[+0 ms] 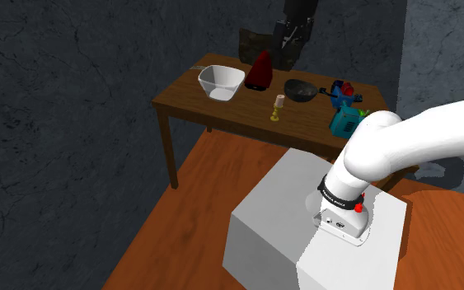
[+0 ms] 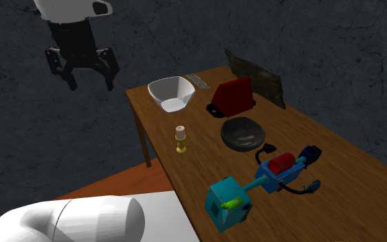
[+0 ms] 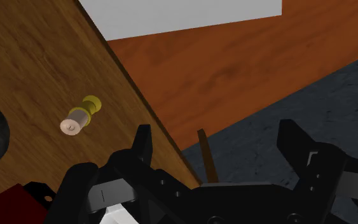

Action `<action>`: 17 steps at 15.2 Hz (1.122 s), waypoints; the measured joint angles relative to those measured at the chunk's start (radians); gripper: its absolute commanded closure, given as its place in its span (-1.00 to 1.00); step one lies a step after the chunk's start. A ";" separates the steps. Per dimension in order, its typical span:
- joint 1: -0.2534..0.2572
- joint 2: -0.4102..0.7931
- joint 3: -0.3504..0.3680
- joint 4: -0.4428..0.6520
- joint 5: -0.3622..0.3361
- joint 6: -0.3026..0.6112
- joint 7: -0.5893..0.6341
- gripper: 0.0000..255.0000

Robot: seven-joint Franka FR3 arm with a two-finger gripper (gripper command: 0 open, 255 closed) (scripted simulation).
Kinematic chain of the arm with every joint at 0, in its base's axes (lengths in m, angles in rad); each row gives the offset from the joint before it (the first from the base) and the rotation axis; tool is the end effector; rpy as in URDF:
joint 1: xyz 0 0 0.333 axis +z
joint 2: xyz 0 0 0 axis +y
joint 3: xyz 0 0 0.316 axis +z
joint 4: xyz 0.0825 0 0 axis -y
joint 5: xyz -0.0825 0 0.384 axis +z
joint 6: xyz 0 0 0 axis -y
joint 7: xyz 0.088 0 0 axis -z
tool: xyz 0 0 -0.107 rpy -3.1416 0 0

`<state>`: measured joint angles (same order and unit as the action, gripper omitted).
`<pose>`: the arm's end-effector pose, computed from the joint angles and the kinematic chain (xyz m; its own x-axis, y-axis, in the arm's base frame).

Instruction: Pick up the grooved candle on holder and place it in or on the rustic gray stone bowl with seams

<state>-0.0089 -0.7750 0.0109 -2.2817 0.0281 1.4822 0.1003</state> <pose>0.3011 0.0050 0.6143 0.9947 -0.0989 -0.0264 -0.0994 -0.9949 -0.0178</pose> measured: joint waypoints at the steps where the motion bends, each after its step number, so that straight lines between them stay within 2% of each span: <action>1: 0.000 0.000 0.000 0.000 0.000 0.000 0.000 -1.00; 6: -0.023 0.018 -0.051 -0.077 -0.044 0.088 -0.053 -1.00; 10: -0.050 0.050 -0.107 -0.160 -0.090 0.197 -0.108 -1.00; 17: -0.102 0.171 -0.217 -0.235 -0.169 0.389 -0.209 -1.00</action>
<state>-0.1112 -0.6043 -0.2058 -2.5170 -0.1408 1.8712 -0.1090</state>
